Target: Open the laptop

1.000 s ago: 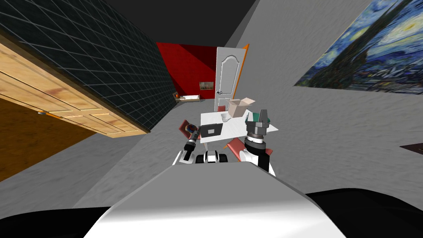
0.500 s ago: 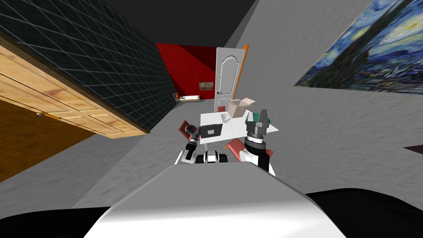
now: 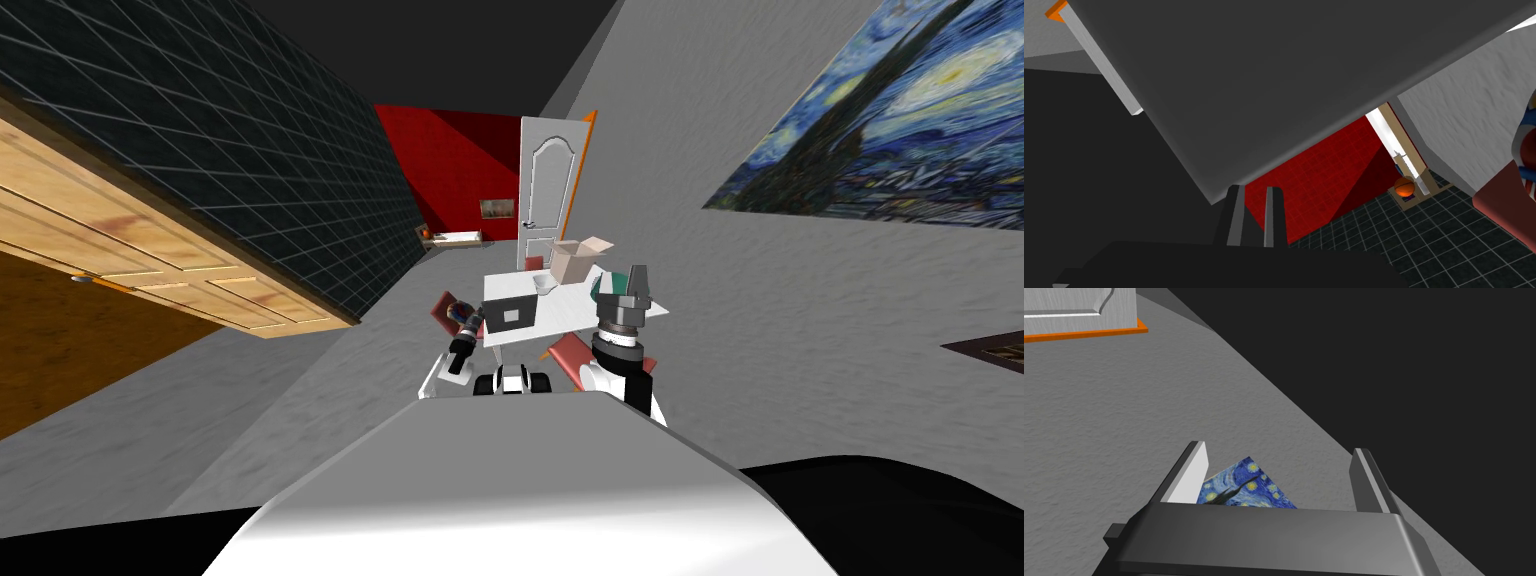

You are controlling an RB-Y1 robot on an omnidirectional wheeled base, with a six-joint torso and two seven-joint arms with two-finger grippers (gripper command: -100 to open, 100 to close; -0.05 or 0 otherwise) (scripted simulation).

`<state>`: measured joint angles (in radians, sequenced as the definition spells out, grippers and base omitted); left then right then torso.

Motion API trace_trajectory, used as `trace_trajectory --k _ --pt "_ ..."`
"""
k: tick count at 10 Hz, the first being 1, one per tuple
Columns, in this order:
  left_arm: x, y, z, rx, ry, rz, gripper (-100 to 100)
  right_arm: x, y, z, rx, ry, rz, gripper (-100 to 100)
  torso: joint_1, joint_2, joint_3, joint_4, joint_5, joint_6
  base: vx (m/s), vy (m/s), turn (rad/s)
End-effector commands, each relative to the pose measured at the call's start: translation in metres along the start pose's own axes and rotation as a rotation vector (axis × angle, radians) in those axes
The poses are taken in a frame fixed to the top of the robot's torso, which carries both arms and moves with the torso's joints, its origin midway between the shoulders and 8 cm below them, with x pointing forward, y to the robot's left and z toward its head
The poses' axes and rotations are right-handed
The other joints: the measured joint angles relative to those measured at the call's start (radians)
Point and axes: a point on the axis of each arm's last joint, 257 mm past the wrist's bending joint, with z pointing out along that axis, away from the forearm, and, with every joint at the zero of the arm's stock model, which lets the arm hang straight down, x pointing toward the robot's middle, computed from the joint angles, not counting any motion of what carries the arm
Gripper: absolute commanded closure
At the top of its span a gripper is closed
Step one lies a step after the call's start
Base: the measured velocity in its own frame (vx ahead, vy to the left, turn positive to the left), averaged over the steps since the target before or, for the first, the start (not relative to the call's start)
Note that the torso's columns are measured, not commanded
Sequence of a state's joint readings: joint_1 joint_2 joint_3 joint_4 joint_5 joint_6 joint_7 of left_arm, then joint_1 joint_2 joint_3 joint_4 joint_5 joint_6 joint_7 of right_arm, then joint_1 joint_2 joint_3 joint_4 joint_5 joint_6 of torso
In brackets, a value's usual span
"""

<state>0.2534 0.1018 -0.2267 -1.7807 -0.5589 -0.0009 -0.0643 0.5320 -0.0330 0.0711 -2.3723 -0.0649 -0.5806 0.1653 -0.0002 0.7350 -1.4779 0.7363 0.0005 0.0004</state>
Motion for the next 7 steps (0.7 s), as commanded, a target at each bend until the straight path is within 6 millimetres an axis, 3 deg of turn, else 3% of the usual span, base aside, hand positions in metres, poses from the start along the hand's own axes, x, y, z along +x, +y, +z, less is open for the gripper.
trace_trajectory --k 1,7 --pt "-0.003 0.005 0.013 -0.03 0.021 -0.024 100 0.0 0.0 0.0 0.0 0.0 0.0 0 -0.001 0.001 0.001 0.001 0.0 0.001 -0.02 0.0 -0.04" --pt "-0.012 0.019 0.037 -0.106 0.061 -0.053 100 0.0 0.0 0.0 0.0 0.0 0.0 0 0.0 0.003 0.002 0.002 -0.001 0.0 -0.016 0.0 -0.031"
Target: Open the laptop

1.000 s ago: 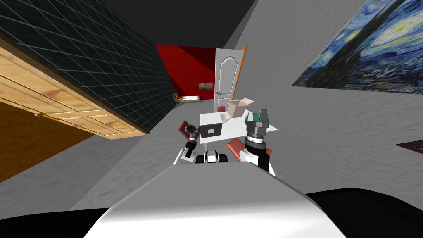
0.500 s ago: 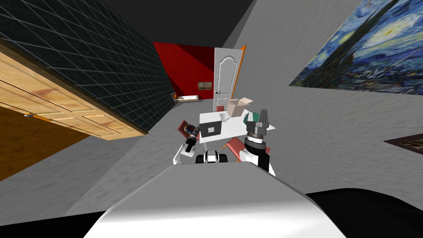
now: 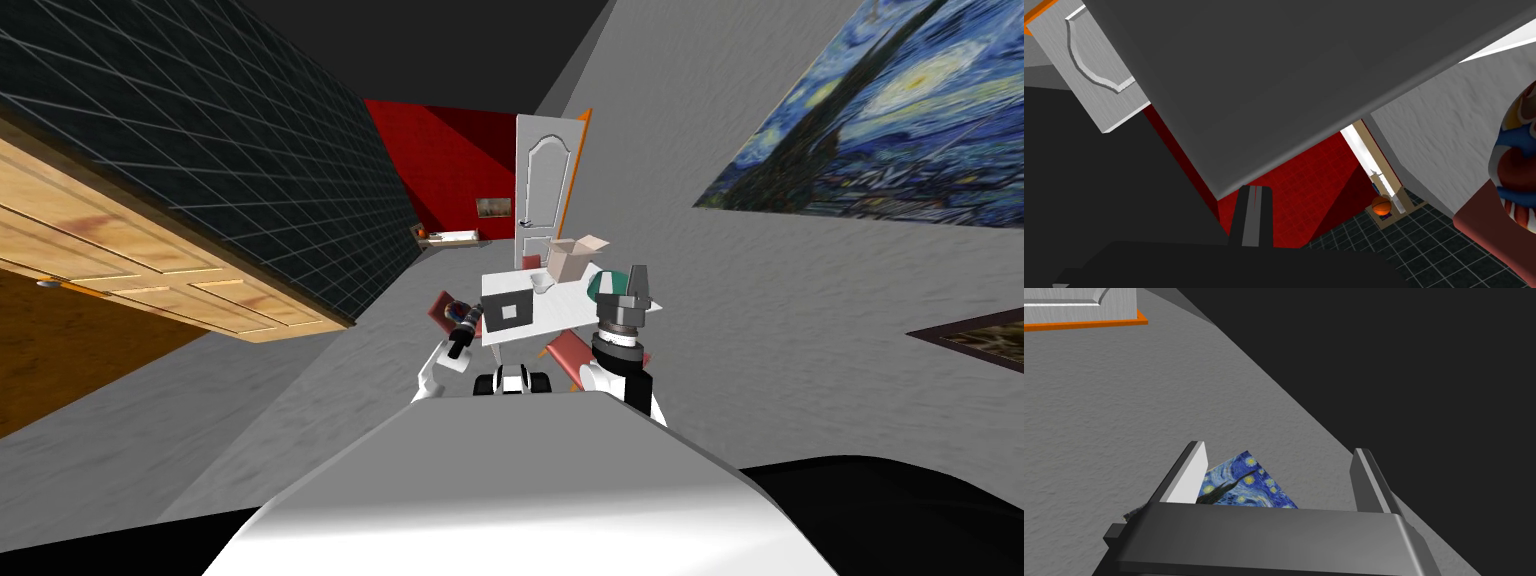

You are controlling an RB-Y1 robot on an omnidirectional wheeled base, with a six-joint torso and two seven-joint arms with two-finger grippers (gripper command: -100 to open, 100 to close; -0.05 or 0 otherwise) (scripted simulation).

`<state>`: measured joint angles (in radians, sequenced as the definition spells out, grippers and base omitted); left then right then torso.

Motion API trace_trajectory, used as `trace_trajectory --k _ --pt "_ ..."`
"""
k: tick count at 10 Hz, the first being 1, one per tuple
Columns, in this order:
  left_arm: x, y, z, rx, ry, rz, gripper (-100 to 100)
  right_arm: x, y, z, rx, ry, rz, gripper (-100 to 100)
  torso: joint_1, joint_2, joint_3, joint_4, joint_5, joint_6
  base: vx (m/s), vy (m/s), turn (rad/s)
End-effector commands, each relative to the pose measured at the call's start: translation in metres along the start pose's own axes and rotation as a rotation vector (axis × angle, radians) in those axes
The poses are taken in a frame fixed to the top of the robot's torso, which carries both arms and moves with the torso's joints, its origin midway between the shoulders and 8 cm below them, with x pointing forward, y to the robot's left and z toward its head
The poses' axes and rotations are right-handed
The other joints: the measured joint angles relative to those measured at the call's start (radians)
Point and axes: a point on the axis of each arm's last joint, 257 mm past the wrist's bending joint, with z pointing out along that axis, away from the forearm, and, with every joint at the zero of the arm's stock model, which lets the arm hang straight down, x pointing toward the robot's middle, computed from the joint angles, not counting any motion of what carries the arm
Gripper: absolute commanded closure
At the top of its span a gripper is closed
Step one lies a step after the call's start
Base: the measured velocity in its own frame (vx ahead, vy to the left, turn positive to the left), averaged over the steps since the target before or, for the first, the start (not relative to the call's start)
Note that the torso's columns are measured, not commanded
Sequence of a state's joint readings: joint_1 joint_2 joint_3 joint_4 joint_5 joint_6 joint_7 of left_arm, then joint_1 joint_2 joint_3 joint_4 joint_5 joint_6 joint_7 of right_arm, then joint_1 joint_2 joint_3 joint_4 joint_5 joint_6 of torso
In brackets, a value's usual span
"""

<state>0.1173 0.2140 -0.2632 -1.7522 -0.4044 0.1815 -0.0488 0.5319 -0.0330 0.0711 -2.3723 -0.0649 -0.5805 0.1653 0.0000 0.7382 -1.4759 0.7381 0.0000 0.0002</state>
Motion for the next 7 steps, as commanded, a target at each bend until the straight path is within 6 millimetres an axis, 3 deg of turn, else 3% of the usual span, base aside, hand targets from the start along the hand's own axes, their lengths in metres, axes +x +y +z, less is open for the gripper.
trace_trajectory --k 1,7 --pt "-0.007 0.009 0.015 -0.045 0.027 -0.006 100 0.0 0.0 0.0 0.0 0.0 0.0 0 0.0 0.0 0.0 0.0 0.0 0.0 -0.029 -0.001 -0.059" --pt "-0.024 0.015 0.038 -0.122 0.062 -0.029 100 0.0 0.0 0.0 0.0 0.0 0.0 0 0.0 0.0 0.0 0.0 0.0 0.0 -0.018 -0.002 -0.026"
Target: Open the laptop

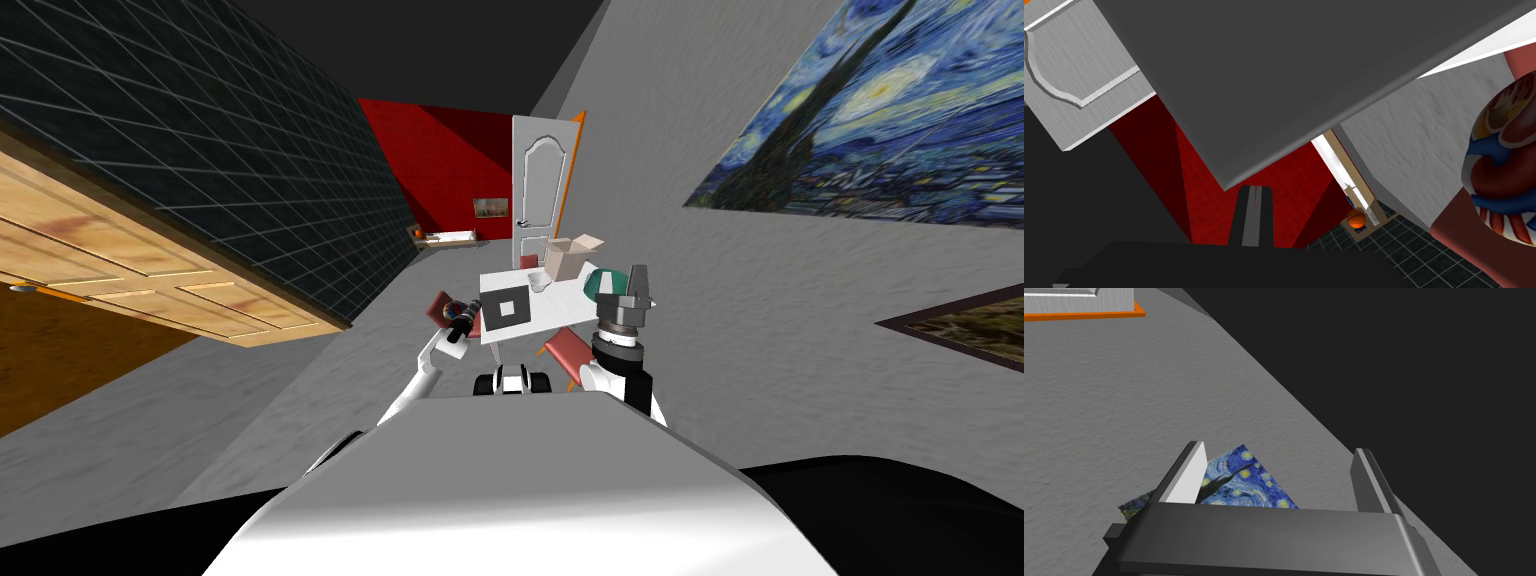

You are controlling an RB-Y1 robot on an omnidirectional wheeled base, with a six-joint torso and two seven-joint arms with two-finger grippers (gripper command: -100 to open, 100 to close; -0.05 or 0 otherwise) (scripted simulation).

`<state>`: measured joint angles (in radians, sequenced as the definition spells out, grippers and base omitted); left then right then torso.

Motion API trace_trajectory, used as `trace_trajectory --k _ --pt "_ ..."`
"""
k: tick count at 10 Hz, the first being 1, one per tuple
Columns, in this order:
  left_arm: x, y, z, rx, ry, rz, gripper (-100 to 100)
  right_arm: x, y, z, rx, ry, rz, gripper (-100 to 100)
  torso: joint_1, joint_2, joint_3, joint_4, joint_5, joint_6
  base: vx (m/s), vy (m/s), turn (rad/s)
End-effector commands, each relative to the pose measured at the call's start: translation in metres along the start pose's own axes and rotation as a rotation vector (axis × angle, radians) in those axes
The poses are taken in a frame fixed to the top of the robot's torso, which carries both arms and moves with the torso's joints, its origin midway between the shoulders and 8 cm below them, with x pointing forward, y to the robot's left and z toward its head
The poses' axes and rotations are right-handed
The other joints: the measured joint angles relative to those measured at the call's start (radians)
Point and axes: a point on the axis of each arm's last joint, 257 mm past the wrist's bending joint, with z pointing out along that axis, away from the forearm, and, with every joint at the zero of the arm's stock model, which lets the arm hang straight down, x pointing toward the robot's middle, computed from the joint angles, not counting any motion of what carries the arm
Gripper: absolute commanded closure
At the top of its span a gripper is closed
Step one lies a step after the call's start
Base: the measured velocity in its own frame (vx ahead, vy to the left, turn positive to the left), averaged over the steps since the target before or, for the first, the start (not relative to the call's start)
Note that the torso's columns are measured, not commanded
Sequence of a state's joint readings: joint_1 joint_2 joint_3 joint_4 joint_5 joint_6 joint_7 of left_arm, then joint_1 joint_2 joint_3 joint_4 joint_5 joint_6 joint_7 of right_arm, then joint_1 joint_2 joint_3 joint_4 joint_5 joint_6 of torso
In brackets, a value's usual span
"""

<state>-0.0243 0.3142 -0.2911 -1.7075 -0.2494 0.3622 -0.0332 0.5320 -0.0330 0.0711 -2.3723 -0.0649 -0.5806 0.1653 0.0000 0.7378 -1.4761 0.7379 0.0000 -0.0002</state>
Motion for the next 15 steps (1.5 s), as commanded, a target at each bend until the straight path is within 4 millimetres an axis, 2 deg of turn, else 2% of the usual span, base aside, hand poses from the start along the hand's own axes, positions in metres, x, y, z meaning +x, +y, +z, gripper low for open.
trace_trajectory --k 1,2,3,5,6,9,10,12,15 --pt "-0.009 0.001 0.01 -0.039 0.018 -0.009 100 0.0 0.0 0.0 0.0 0.0 0.0 0 0.0 0.001 0.0 0.0 0.0 0.0 -0.022 -0.001 -0.036" --pt "-0.009 0.004 0.01 -0.052 0.019 -0.008 100 0.0 0.0 0.0 0.0 0.0 0.0 0 0.0 0.0 0.0 0.0 0.0 0.0 -0.008 0.002 0.002" --pt "-0.019 0.003 0.018 -0.068 0.029 -0.001 100 0.0 0.0 0.0 0.0 0.0 0.0 0 0.0 0.0 0.0 0.0 0.0 0.0 -0.016 -0.001 -0.051" --pt "-0.018 0.007 0.019 -0.095 0.035 -0.013 100 0.0 0.0 0.0 0.0 0.0 0.0 0 0.0 0.0 0.0 0.0 0.0 0.0 -0.015 0.001 -0.017" --pt "-0.029 0.006 0.025 -0.117 0.044 -0.008 100 0.0 0.0 0.0 0.0 0.0 0.0 0 0.0 0.0 0.0 0.0 0.0 0.0 -0.023 -0.002 -0.052" --pt "-0.028 0.009 0.026 -0.134 0.047 -0.016 100 0.0 0.0 0.0 0.0 0.0 0.0 0 0.0 0.0 0.0 0.0 0.0 0.0 -0.011 0.0 -0.011" --pt "-0.03 0.018 0.026 -0.161 0.047 -0.021 -100 0.0 0.0 0.0 0.0 0.0 0.0 0 0.0 0.0 0.0 0.0 0.0 0.0 -0.041 0.08 0.03" --pt "-0.033 0.034 0.024 -0.213 0.047 -0.031 -100 0.0 0.0 0.0 0.0 0.0 0.0 0 0.007 0.002 0.001 0.001 0.002 0.0 -0.061 0.18 0.004" --pt "-0.036 0.055 0.021 -0.281 0.049 -0.046 -100 0.0 0.0 0.0 0.0 0.0 0.0 0 -0.004 -0.002 -0.001 0.0 -0.001 0.0 -0.027 0.126 -0.006"
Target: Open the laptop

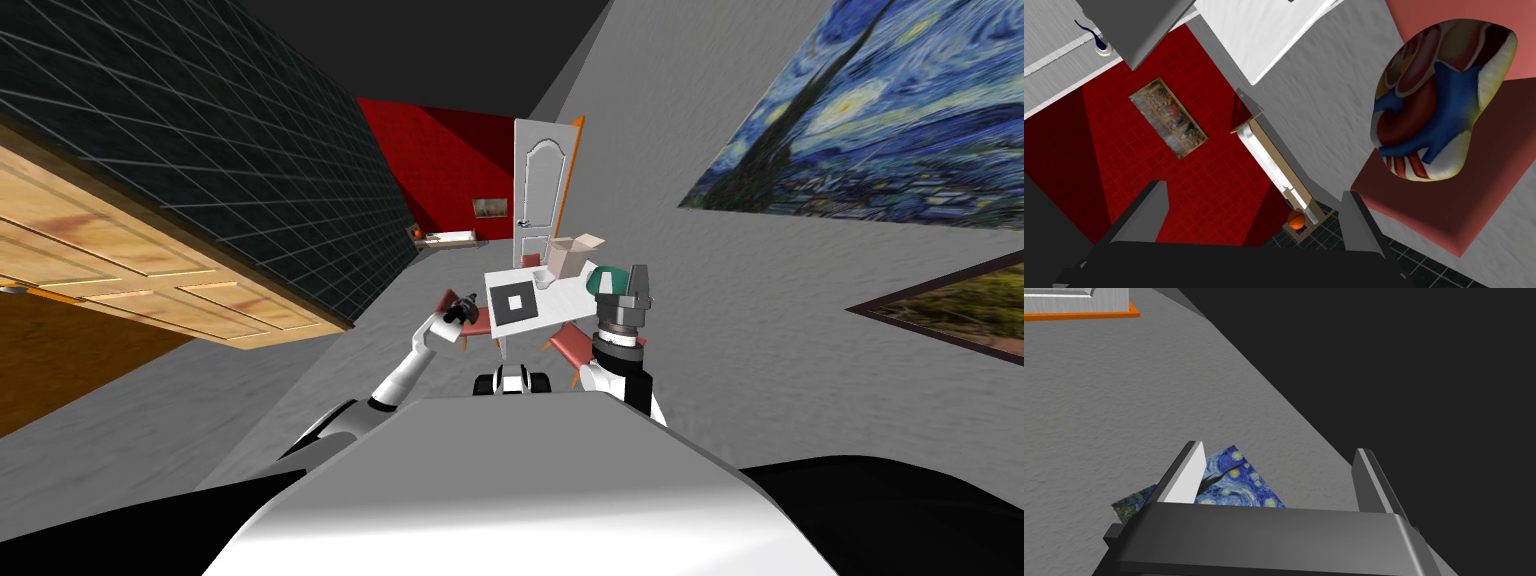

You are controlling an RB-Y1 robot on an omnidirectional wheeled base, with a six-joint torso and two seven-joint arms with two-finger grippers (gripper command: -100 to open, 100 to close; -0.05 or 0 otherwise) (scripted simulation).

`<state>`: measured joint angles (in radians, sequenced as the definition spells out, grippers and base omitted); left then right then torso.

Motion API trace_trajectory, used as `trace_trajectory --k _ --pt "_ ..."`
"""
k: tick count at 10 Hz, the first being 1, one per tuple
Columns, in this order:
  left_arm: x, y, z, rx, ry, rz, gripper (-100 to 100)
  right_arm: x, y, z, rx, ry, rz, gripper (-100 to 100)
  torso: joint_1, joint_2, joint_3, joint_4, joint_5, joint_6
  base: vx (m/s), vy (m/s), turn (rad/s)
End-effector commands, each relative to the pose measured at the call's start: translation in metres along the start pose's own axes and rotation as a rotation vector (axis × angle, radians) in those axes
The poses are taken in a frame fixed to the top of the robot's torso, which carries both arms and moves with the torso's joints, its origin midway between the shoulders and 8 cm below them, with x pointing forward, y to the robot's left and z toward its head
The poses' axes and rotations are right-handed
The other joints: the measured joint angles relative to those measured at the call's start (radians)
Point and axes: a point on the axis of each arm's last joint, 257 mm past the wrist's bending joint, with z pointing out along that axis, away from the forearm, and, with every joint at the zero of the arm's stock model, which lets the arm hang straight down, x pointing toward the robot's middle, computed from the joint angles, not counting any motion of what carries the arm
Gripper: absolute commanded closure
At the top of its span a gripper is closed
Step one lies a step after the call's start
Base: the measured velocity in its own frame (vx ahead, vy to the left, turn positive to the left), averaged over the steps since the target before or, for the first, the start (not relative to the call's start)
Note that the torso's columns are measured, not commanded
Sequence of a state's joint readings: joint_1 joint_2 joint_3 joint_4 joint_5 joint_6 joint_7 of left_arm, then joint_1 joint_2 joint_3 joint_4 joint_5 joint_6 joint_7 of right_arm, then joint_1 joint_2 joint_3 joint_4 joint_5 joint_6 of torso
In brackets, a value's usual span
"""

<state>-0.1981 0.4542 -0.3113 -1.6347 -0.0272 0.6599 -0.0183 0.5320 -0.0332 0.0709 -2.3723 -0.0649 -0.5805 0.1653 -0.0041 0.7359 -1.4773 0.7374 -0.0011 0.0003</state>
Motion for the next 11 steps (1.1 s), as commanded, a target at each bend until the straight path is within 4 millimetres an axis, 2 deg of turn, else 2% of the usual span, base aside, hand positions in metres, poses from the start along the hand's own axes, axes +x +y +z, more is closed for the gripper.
trace_trajectory --k 1,9,11 --pt "-0.001 0.02 0.0 -0.064 0.003 -0.015 -100 0.0 0.0 0.0 0.0 0.0 0.0 0 -0.002 0.0 0.0 0.0 -0.001 0.0 -0.022 0.059 -0.009" --pt "-0.006 0.077 -0.003 -0.248 0.016 -0.069 -100 0.0 0.0 0.0 0.0 0.0 0.0 0 0.003 0.002 0.001 0.001 0.001 0.0 -0.007 0.068 -0.008" --pt "-0.003 0.084 -0.006 -0.281 0.025 -0.083 -100 0.0 0.0 0.0 0.0 0.0 0.0 0 0.005 0.001 0.001 0.0 0.001 0.0 0.024 0.092 -0.004"
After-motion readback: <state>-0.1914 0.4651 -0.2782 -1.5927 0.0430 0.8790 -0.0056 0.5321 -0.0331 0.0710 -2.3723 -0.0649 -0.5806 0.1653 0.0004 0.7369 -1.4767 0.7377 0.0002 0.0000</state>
